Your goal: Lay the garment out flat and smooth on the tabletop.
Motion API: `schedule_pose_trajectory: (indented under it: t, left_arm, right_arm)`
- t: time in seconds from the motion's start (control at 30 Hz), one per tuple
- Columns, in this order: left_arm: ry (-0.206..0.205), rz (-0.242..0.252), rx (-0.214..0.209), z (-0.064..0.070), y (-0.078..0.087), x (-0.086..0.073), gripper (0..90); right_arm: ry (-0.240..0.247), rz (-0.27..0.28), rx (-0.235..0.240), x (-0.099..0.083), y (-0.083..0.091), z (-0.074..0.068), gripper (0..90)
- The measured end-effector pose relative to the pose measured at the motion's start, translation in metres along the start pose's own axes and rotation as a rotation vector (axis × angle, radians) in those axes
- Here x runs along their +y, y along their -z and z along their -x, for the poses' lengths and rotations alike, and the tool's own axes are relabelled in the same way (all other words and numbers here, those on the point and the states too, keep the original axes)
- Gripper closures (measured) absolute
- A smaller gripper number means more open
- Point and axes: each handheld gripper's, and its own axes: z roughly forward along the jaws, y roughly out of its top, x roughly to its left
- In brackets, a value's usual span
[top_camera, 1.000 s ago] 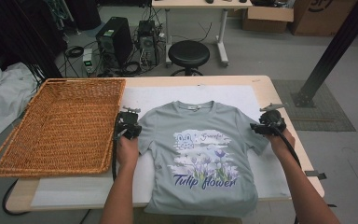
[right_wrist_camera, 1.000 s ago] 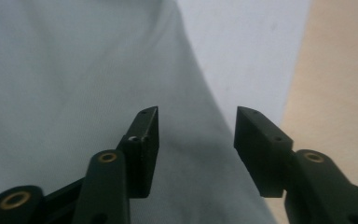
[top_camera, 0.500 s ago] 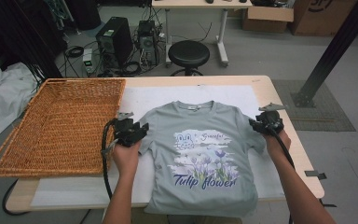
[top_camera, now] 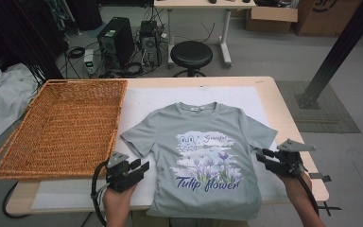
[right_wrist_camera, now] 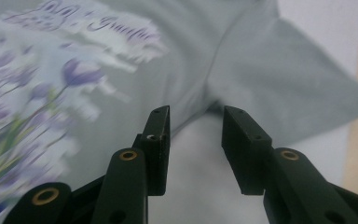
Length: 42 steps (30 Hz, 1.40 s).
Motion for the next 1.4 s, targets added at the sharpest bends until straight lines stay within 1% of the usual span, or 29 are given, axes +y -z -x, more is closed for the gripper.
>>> schedule_pose_trajectory:
  t: [0.07, 0.1, 0.13, 0.23, 0.3, 0.33, 0.37, 0.4, 0.5, 0.6, 0.63, 0.67, 0.7, 0.73, 0.77, 0.83, 0.9, 0.97, 1.0, 1.03, 1.1, 1.13, 1.17, 1.2, 1.27, 1.3, 1.33, 1.37, 1.4]
  left_arm:
    - [-0.001, 0.011, -0.042, 0.004, 0.004, -0.010, 59.0]
    - [-0.001, 0.015, -0.078, 0.007, 0.007, -0.014, 58.9]
    - [-0.004, 0.017, -0.095, 0.010, 0.008, -0.017, 58.4]
    - [-0.010, 0.024, -0.161, 0.018, 0.017, -0.025, 58.8]
    - [0.002, 0.020, -0.215, 0.020, 0.023, -0.032, 59.2]
    - [0.006, 0.016, -0.232, 0.021, 0.025, -0.035, 59.3]
    - [0.008, 0.007, -0.259, 0.023, 0.027, -0.040, 59.3]
    - [-0.001, -0.004, -0.272, 0.024, 0.027, -0.042, 59.3]
    - [-0.037, -0.061, -0.267, 0.029, 0.023, -0.047, 58.4]
    - [-0.066, -0.100, -0.237, 0.035, 0.014, -0.048, 58.8]
    - [-0.068, -0.113, -0.223, 0.036, 0.012, -0.048, 62.6]
    - [-0.064, -0.119, -0.212, 0.037, 0.010, -0.048, 69.7]
    - [-0.055, -0.122, -0.216, 0.037, 0.009, -0.049, 75.5]
    - [-0.054, -0.129, -0.239, 0.038, 0.009, -0.049, 84.0]
    - [-0.059, -0.145, -0.253, 0.038, 0.009, -0.050, 84.4]
    - [-0.043, -0.157, -0.281, 0.037, 0.012, -0.049, 84.6]
    - [-0.028, -0.172, -0.340, 0.034, 0.016, -0.049, 85.3]
    - [-0.026, -0.182, -0.358, 0.032, 0.020, -0.049, 85.2]
    - [-0.018, -0.178, -0.358, 0.030, 0.021, -0.049, 84.7]
    - [-0.005, -0.154, -0.338, 0.027, 0.023, -0.049, 83.2]
    - [0.042, -0.108, -0.283, 0.020, 0.026, -0.048, 63.0]
    - [0.046, -0.089, -0.256, 0.019, 0.026, -0.047, 56.1]
    - [0.046, -0.074, -0.232, 0.018, 0.026, -0.046, 55.4]
    - [0.047, -0.069, -0.222, 0.018, 0.024, -0.045, 53.2]
    - [0.035, -0.042, -0.179, 0.020, 0.021, -0.041, 50.1]
    - [0.033, -0.022, -0.154, 0.021, 0.019, -0.037, 50.2]
    - [0.034, -0.001, -0.126, 0.021, 0.017, -0.034, 50.5]
    - [0.037, 0.017, -0.107, 0.022, 0.015, -0.030, 50.6]
    - [0.039, 0.026, -0.091, 0.022, 0.013, -0.027, 50.7]
  right_arm:
    - [-0.017, -0.003, 0.031, -0.014, 0.007, -0.008, 62.5]
    - [-0.017, -0.004, 0.035, -0.019, 0.009, -0.012, 62.4]
    - [-0.028, -0.002, 0.050, -0.026, 0.014, -0.016, 62.4]
    - [-0.059, 0.012, 0.090, -0.038, 0.027, -0.024, 61.8]
    - [-0.078, 0.004, 0.126, -0.040, 0.031, -0.026, 59.6]
    - [-0.072, -0.005, 0.148, -0.041, 0.033, -0.029, 58.7]
    - [-0.064, -0.015, 0.149, -0.041, 0.033, -0.030, 58.4]
    - [-0.051, -0.026, 0.150, -0.040, 0.032, -0.033, 58.2]
    - [-0.051, -0.015, 0.144, -0.038, 0.030, -0.034, 58.1]
    - [-0.040, -0.019, 0.140, -0.035, 0.026, -0.035, 58.1]
    - [-0.035, -0.022, 0.136, -0.034, 0.025, -0.036, 58.1]
    - [-0.033, -0.025, 0.136, -0.033, 0.024, -0.035, 57.8]
    - [-0.030, -0.025, 0.133, -0.032, 0.024, -0.035, 57.7]
    - [-0.029, -0.027, 0.132, -0.032, 0.024, -0.035, 57.3]
    - [-0.027, -0.030, 0.130, -0.032, 0.023, -0.034, 57.2]
    - [-0.027, -0.037, 0.127, -0.033, 0.022, -0.033, 56.9]
    - [-0.032, -0.047, 0.122, -0.034, 0.022, -0.031, 56.4]
    - [-0.031, -0.047, 0.119, -0.035, 0.022, -0.030, 56.4]
    - [-0.033, -0.046, 0.116, -0.034, 0.021, -0.029, 56.4]
    - [-0.034, -0.046, 0.114, -0.034, 0.021, -0.029, 56.5]
    - [-0.034, -0.042, 0.108, -0.033, 0.021, -0.028, 56.4]
    - [-0.038, -0.041, 0.106, -0.032, 0.021, -0.028, 56.0]
    - [-0.046, -0.045, 0.104, -0.032, 0.021, -0.028, 54.9]
    - [-0.049, -0.052, 0.112, -0.031, 0.019, -0.030, 54.6]
    - [-0.023, -0.076, 0.114, -0.032, 0.014, -0.035, 56.2]
    - [0.000, -0.095, 0.103, -0.033, 0.010, -0.038, 60.1]
    - [0.054, -0.090, 0.055, -0.034, 0.009, -0.042, 72.3]
    - [0.078, -0.098, 0.026, -0.033, 0.010, -0.043, 84.5]
    - [0.097, -0.096, -0.013, -0.031, 0.012, -0.044, 85.0]
